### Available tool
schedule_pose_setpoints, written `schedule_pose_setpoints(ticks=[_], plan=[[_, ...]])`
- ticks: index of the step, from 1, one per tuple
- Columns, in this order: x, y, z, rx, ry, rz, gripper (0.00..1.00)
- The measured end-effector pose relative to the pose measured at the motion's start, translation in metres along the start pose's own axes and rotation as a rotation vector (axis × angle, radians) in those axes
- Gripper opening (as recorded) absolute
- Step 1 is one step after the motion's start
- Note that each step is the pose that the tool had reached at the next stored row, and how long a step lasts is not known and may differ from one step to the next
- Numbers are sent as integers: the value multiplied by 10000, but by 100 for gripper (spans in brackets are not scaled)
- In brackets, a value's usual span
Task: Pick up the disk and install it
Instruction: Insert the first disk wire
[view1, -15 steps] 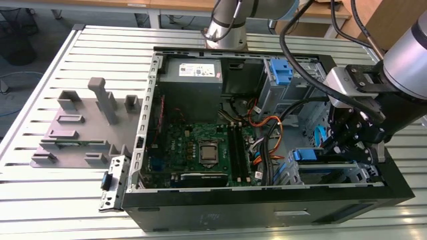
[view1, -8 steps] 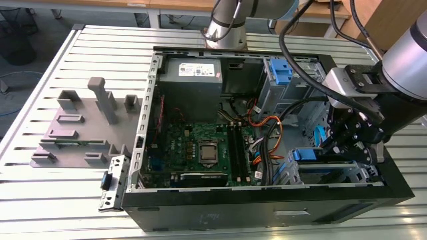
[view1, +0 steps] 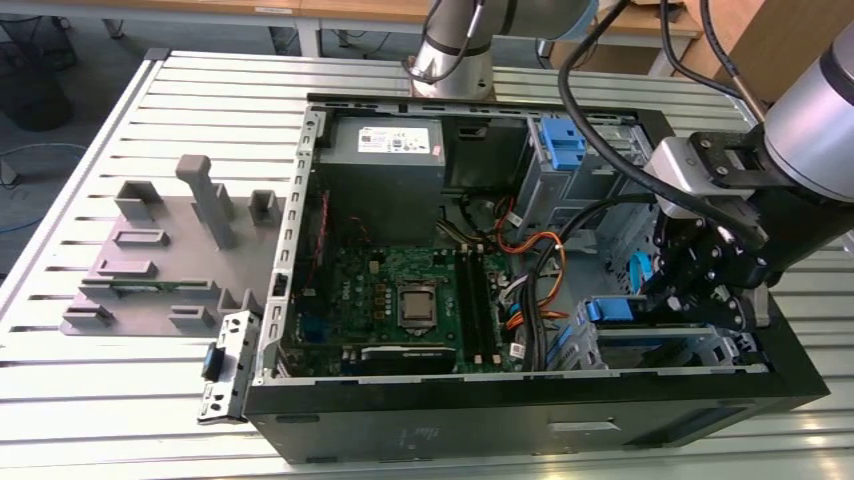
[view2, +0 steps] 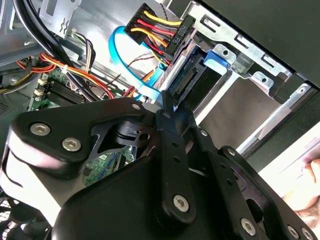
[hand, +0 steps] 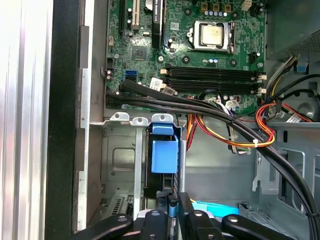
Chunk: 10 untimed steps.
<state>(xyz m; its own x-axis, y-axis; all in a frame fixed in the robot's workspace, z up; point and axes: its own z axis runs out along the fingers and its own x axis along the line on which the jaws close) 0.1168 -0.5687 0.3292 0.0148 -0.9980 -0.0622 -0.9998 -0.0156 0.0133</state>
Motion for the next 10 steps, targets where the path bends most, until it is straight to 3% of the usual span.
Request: schedule_pose_setpoints(ticks=[4,10], plan=[[0,0,-10,-1,7,1,24],[-7,2,-119,0,4,1,24]])
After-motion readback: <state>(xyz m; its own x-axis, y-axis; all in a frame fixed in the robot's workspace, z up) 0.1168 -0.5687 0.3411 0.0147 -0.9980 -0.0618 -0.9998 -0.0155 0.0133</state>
